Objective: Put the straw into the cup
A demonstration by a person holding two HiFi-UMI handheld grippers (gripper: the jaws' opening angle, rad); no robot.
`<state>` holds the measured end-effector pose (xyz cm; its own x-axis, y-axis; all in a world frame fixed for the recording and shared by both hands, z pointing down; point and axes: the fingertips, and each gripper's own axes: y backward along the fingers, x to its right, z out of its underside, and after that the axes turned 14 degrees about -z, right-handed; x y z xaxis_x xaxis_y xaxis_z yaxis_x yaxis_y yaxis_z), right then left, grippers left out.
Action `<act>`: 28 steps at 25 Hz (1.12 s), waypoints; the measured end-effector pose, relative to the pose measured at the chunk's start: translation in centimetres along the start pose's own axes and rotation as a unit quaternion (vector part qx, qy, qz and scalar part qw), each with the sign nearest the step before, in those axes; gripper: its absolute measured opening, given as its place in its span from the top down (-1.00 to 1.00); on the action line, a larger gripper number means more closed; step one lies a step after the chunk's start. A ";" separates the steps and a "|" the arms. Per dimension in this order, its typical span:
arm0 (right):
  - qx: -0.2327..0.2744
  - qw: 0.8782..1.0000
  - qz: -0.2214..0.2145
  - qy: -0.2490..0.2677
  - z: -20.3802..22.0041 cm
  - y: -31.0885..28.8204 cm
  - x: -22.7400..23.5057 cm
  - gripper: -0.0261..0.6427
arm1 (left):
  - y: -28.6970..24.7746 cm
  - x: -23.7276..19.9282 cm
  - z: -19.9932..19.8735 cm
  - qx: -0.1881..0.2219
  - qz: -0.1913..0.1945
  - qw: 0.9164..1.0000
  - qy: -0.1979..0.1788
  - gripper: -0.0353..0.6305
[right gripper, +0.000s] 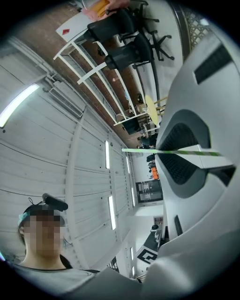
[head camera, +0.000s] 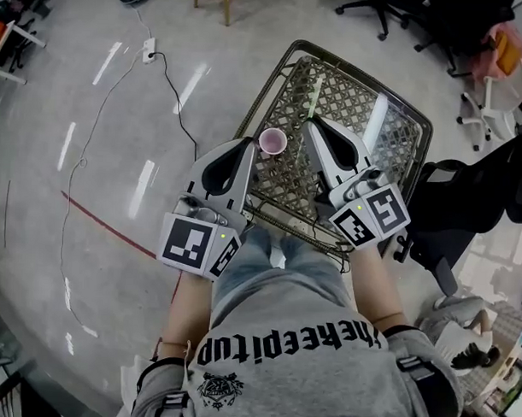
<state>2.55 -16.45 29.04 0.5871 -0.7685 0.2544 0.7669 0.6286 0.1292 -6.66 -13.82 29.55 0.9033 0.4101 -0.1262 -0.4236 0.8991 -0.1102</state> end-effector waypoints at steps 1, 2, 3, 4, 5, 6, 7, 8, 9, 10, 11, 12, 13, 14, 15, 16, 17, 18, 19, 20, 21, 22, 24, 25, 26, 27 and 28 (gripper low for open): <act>0.001 1.000 0.007 0.001 0.2 -0.3 0.1 0.78 | -0.1 -0.4 0.1 -0.003 0.006 1.000 -0.001 0.80; 0.002 1.000 0.015 0.002 0.3 -0.5 0.1 0.78 | -0.2 -0.7 0.3 -0.005 0.012 1.000 -0.002 0.80; 0.003 1.000 0.022 0.004 0.5 -0.7 0.2 0.78 | -0.3 -0.9 0.4 -0.007 0.019 1.000 -0.003 0.80; 0.004 1.000 0.029 0.006 0.7 -0.9 0.2 0.78 | -0.4 -1.1 0.5 -0.009 0.027 1.000 -0.004 0.80; 0.005 0.999 0.035 0.009 0.8 -1.1 0.2 0.78 | -0.5 -1.3 0.7 -0.011 0.034 0.999 -0.005 0.80; 0.006 0.999 0.042 0.011 1.0 -1.2 0.3 0.78 | -0.6 -1.4 0.8 -0.013 0.042 0.999 -0.007 0.80; 0.008 0.999 0.050 0.013 1.1 -1.3 0.4 0.78 | -0.7 -1.5 0.9 -0.015 0.050 0.999 -0.008 0.80; 0.009 0.998 0.057 0.015 1.3 -1.4 0.4 0.78 | -0.8 -1.6 1.1 -0.017 0.057 0.998 -0.008 0.80; 0.010 0.998 0.063 0.016 1.4 -1.5 0.5 0.78 | -1.0 -1.8 1.2 -0.019 0.065 0.998 -0.009 0.80; 0.011 0.997 0.069 0.016 1.5 -1.6 0.6 0.78 | -1.1 -1.9 1.3 -0.020 0.071 0.997 -0.009 0.80; 0.011 0.997 0.074 0.018 1.7 -1.7 0.7 0.78 | -1.3 -2.0 1.4 -0.021 0.077 0.997 -0.010 0.80; 0.012 0.997 0.079 0.019 1.9 -1.8 0.8 0.78 | -1.4 -2.1 1.5 -0.023 0.082 0.996 -0.011 0.80; 0.012 0.996 0.085 0.020 2.2 -1.8 1.0 0.78 | -1.6 -2.2 1.7 -0.025 0.088 0.996 -0.011 0.80; 0.011 0.995 0.092 0.021 2.5 -1.8 1.2 0.78 | -1.7 -2.2 1.9 -0.026 0.093 0.995 -0.011 0.80; 0.011 0.995 0.098 0.021 2.8 -1.7 1.3 0.78 | -1.8 -2.3 2.2 -0.028 0.098 0.995 -0.010 0.80; 0.010 0.994 0.103 0.021 3.1 -1.8 1.4 0.78 | -1.9 -2.4 2.4 -0.030 0.102 0.994 -0.009 0.80; 0.009 0.994 0.106 0.020 3.4 -1.9 1.5 0.78 | -2.0 -2.5 2.6 -0.031 0.105 0.994 -0.008 0.80; 0.009 0.994 0.108 0.020 3.7 -2.1 1.6 0.78 | -2.1 -2.7 2.8 -0.033 0.108 0.994 -0.008 0.80; 0.008 0.994 0.111 0.021 4.0 -2.2 1.8 0.78 | -2.2 -2.9 2.9 -0.034 0.111 0.993 -0.007 0.80; 0.007 0.993 0.114 0.021 4.2 -2.3 1.9 0.78 | -2.3 -3.0 3.1 -0.036 0.114 0.993 -0.006 0.80; 0.006 0.993 0.117 0.021 4.5 -2.3 2.1 0.78 | -2.3 -3.0 3.3 -0.037 0.116 0.993 -0.006 0.80; 0.006 0.993 0.120 0.020 4.9 -2.3 2.3 0.78 | -2.4 -2.9 3.6 -0.039 0.118 0.992 -0.007 0.80; 0.006 0.992 0.124 0.019 5.5 -2.3 2.7 0.78 | -2.5 -3.0 4.1 -0.043 0.122 0.992 -0.008 0.80; 0.005 0.992 0.127 0.019 5.8 -2.4 3.0 0.78 | -2.7 -3.0 4.3 -0.045 0.124 0.991 -0.009 0.80; 0.004 0.991 0.130 0.019 6.0 -2.6 3.3 0.78 | -2.8 -3.1 4.4 -0.047 0.125 0.991 -0.009 0.80; 0.002 0.991 0.132 0.018 6.3 -2.8 3.5 0.78 | -3.0 -3.2 4.5 -0.050 0.127 0.991 -0.010 0.80; 0.000 0.991 0.135 0.016 6.6 -3.0 3.8 0.78 | -3.2 -3.3 4.6 -0.053 0.129 0.990 -0.010 0.80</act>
<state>0.81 -20.47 35.97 0.7785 -0.5764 0.2483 0.5813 0.8114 0.0612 -8.01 -17.37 34.90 0.7652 0.6276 -0.1437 -0.6438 0.7439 -0.1794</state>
